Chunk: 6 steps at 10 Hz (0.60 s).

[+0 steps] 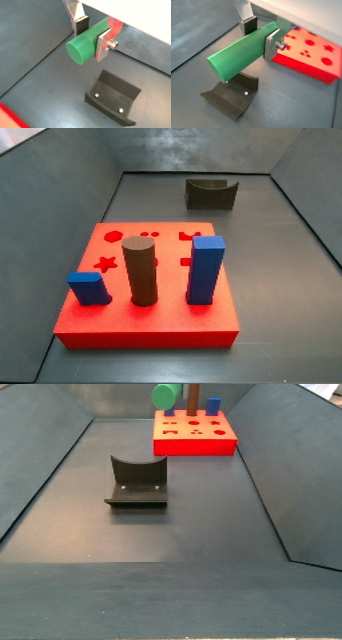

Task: Pick up the round object. Move up. Place the round object on the fixture. Regrasp the round object. Move to above the board. Insert the round object.
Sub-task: Place the round object on the fixture.

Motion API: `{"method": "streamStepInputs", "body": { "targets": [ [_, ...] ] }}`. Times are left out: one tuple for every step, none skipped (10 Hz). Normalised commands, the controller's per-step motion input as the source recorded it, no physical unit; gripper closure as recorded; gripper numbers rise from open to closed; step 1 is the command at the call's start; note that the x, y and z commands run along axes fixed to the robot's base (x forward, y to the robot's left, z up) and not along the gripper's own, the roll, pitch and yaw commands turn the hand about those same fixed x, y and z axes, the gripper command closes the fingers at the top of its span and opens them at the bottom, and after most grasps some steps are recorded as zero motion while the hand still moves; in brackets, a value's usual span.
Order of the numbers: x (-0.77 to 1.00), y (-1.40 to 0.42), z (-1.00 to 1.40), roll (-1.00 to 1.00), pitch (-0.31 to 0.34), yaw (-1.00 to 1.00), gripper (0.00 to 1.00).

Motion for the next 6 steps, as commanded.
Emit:
{"method": "streamStepInputs", "body": {
  "targets": [
    [0.19,-0.03,0.02,0.1,0.293,0.61,1.0],
    [0.12,-0.02,0.02,0.1,0.26,0.4,1.0],
    [0.07,-0.02,0.02,0.11,0.213,0.25,1.0],
    [0.95,0.1,-0.45,-1.0,-0.061,0.12,1.0],
    [0.94,0.11,-0.44,-1.0,-0.067,0.08,1.0],
    [0.9,0.11,-0.33,-1.0,-0.069,0.06,1.0]
  ]
}}
